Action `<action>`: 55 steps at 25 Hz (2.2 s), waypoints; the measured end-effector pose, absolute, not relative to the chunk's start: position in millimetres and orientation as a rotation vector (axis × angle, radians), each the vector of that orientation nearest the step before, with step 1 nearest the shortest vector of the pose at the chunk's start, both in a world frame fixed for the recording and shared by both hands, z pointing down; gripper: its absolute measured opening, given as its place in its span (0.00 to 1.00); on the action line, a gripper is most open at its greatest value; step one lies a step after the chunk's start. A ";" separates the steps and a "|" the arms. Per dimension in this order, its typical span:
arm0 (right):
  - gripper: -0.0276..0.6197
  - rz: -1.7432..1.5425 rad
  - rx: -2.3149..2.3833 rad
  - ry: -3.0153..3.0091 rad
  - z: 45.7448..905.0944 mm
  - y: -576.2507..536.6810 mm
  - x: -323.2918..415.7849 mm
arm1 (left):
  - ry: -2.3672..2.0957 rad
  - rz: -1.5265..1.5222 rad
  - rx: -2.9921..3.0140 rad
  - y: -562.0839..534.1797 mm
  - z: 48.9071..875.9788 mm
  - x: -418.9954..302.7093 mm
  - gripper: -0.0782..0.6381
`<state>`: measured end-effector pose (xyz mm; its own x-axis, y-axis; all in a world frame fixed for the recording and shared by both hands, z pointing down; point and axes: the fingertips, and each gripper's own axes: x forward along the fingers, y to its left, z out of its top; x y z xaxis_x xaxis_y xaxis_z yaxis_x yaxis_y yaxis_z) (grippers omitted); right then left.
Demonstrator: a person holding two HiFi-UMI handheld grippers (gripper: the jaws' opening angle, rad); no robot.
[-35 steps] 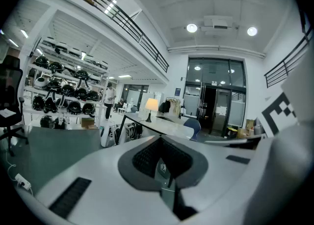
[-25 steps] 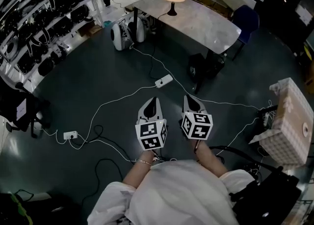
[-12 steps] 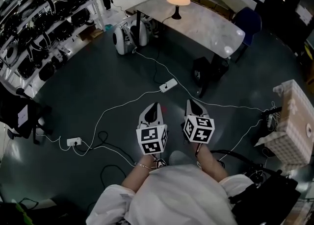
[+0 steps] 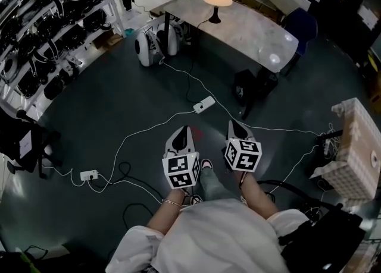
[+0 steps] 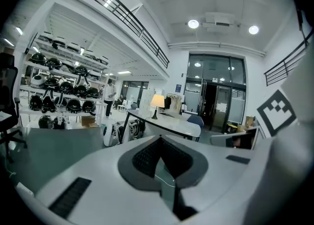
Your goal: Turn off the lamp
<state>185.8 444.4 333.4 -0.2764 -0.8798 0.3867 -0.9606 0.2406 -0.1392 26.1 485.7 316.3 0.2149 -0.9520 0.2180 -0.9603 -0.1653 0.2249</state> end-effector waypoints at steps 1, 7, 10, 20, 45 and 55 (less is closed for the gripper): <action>0.04 0.516 1.729 -2.284 334.5 439.6 184.0 | -1.797 0.035 2.176 480.6 317.3 22.8 0.12; 0.04 0.520 1.731 -2.288 336.0 396.4 182.9 | -1.818 0.055 2.173 442.5 319.1 18.0 0.12; 0.04 0.524 1.724 -2.299 333.9 371.0 180.8 | -1.828 0.059 2.167 420.8 318.0 16.2 0.12; 0.04 0.554 1.679 -2.309 333.6 297.0 179.5 | -1.865 0.083 2.115 354.2 316.8 12.1 0.12; 0.04 0.567 1.657 -2.309 338.3 130.5 208.3 | -1.906 0.077 2.105 192.8 314.7 27.1 0.12; 0.04 0.583 1.644 -2.269 359.5 108.8 205.0 | -1.903 0.093 2.068 166.5 332.5 13.7 0.12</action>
